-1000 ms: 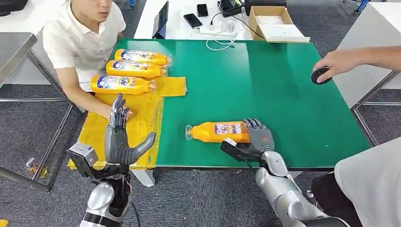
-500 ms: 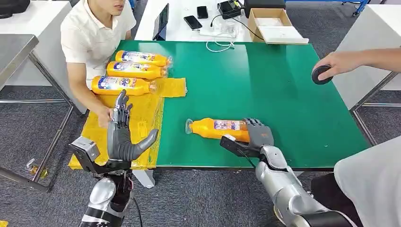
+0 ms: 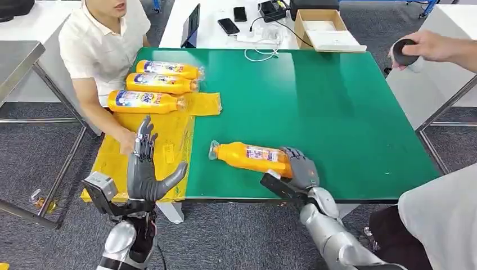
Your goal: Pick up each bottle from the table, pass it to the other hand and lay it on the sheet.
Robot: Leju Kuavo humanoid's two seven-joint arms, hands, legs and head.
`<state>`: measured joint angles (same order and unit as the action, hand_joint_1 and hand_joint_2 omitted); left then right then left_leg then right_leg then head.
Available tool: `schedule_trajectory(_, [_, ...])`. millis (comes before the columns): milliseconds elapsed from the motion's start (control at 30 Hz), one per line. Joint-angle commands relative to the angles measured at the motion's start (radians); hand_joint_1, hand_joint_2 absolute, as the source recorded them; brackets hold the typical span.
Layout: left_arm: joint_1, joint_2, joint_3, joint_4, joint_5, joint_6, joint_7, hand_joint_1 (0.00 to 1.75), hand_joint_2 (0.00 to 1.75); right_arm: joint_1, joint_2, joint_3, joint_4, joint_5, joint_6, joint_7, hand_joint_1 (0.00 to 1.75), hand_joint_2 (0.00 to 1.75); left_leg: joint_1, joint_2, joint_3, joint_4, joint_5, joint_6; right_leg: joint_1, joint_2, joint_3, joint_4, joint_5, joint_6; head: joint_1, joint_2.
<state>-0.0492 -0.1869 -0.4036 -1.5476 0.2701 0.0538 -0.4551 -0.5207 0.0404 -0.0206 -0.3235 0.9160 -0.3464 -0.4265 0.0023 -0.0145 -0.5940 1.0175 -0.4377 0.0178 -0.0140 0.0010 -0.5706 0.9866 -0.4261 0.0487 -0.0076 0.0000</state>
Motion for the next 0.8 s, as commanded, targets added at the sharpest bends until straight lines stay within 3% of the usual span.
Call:
schedule_trajectory(33, [0.001,0.034,0.007,0.017,0.007,0.006,0.024,0.0,1.75,0.031,0.041,-0.099,-0.002,-0.059,-0.001,-0.052,1.75,1.75,0.001,0.001,0.001,-0.001,0.0,-0.001,0.001,0.0,0.001,-0.001,0.0,-0.002,0.0,0.0])
schedule_trajectory(100, [0.007,0.029,0.014,0.029,0.005,0.027,0.04,0.0,1.75,0.032,0.052,-0.123,-0.026,-0.132,-0.024,-0.115,1.75,1.75,0.001,0.001,0.001,-0.001,0.0,-0.001,0.001,0.0,0.001,-0.001,0.0,-0.002,0.0,0.0])
schedule_trajectory(267, [0.027,0.023,0.04,0.069,0.051,0.054,0.092,0.0,1.75,0.086,0.084,-0.136,-0.185,-0.345,0.058,-0.228,1.75,1.75,0.0,0.002,0.0,-0.002,0.0,-0.001,0.0,0.002,0.0,-0.001,0.0,-0.002,0.0,0.0])
schedule_trajectory(467, [0.049,0.023,0.048,0.041,0.06,0.035,0.059,0.0,1.75,0.14,0.088,-0.033,-0.339,-0.49,0.085,-0.238,1.75,1.75,0.0,0.002,-0.004,-0.001,-0.001,-0.001,0.0,0.002,-0.003,0.0,-0.001,-0.002,0.0,0.0])
schedule_trajectory(800, [-0.02,0.009,-0.008,0.175,0.089,-0.019,0.076,0.0,1.75,0.121,0.116,0.054,-0.362,-0.6,0.127,-0.256,1.75,1.75,0.0,-0.001,-0.008,-0.001,0.0,-0.001,0.0,0.0,-0.007,0.0,0.0,-0.002,0.0,0.0])
